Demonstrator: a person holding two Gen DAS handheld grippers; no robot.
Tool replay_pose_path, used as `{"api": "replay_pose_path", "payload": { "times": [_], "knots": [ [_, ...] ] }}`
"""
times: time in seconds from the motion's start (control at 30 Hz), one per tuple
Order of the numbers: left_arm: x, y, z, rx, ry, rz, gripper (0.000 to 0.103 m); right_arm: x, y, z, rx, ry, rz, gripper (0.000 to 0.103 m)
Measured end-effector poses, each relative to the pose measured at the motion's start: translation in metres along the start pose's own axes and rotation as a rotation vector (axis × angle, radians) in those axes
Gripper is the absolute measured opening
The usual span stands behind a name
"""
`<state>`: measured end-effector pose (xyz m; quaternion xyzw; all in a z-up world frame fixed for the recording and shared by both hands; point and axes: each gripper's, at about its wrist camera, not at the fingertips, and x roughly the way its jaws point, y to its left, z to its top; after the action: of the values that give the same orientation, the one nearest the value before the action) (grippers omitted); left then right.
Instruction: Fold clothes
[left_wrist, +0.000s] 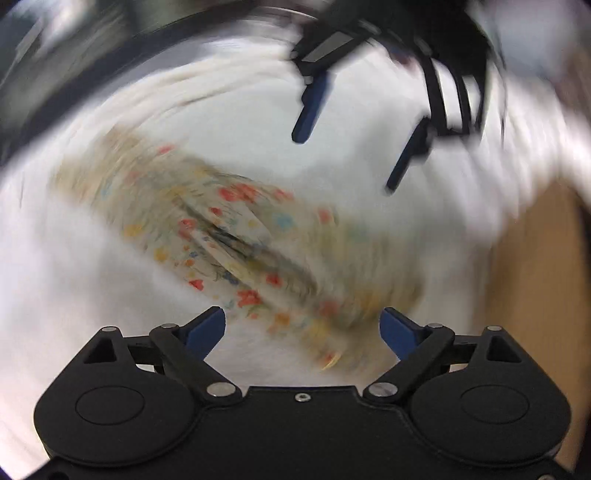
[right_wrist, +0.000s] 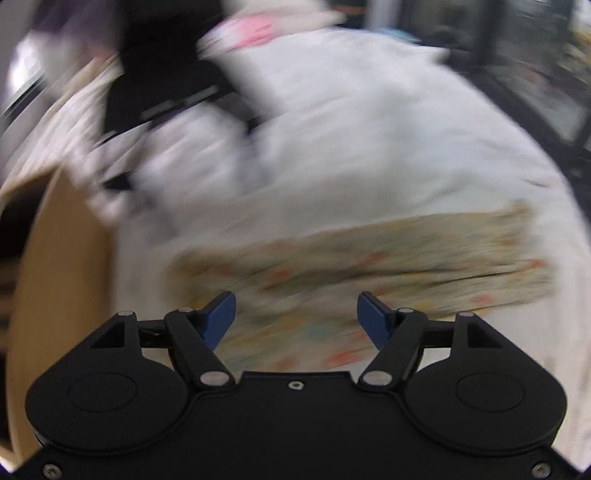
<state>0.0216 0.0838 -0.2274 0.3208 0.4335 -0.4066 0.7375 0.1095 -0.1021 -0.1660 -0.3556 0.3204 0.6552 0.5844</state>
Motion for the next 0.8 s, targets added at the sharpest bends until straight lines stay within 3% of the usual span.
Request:
{"api": "replay_pose_path", "payload": {
  "times": [0.03,0.07,0.2,0.27,0.37,0.4,0.43,0.5,0.6,0.8],
  "knots": [
    [0.009,-0.012,-0.007,0.129,0.025,-0.037,0.090,0.011,0.014,-0.004,-0.024,0.024,0.025,0.072],
    [0.015,-0.018,-0.010,0.190,0.042,-0.063,0.090,0.020,0.027,-0.008,-0.060,0.047,0.046,0.069],
    [0.023,-0.031,-0.015,0.306,0.031,-0.102,0.090,0.036,0.058,-0.016,-0.154,0.066,0.041,0.055],
    [0.025,-0.035,-0.011,0.316,0.014,-0.122,0.090,0.044,0.062,-0.021,-0.156,0.074,0.035,0.050],
    [0.033,-0.037,-0.005,0.315,-0.015,-0.107,0.085,0.056,0.063,-0.031,-0.131,0.160,0.018,0.026],
    [0.036,-0.038,-0.004,0.314,-0.019,-0.097,0.076,0.057,0.063,-0.034,-0.125,0.183,0.022,0.017],
    [0.038,-0.038,-0.004,0.314,-0.013,-0.092,0.064,0.054,0.062,-0.036,-0.120,0.190,0.022,0.017],
    [0.041,-0.036,-0.007,0.315,0.003,-0.097,0.056,0.045,0.060,-0.036,-0.114,0.185,0.019,0.018],
    [0.040,-0.036,-0.011,0.319,0.009,-0.087,0.056,0.037,0.062,-0.035,-0.143,0.173,0.026,0.028],
    [0.039,-0.045,-0.016,0.372,-0.003,-0.090,0.054,0.045,0.075,-0.033,-0.229,0.149,0.013,0.037]
  ]
}}
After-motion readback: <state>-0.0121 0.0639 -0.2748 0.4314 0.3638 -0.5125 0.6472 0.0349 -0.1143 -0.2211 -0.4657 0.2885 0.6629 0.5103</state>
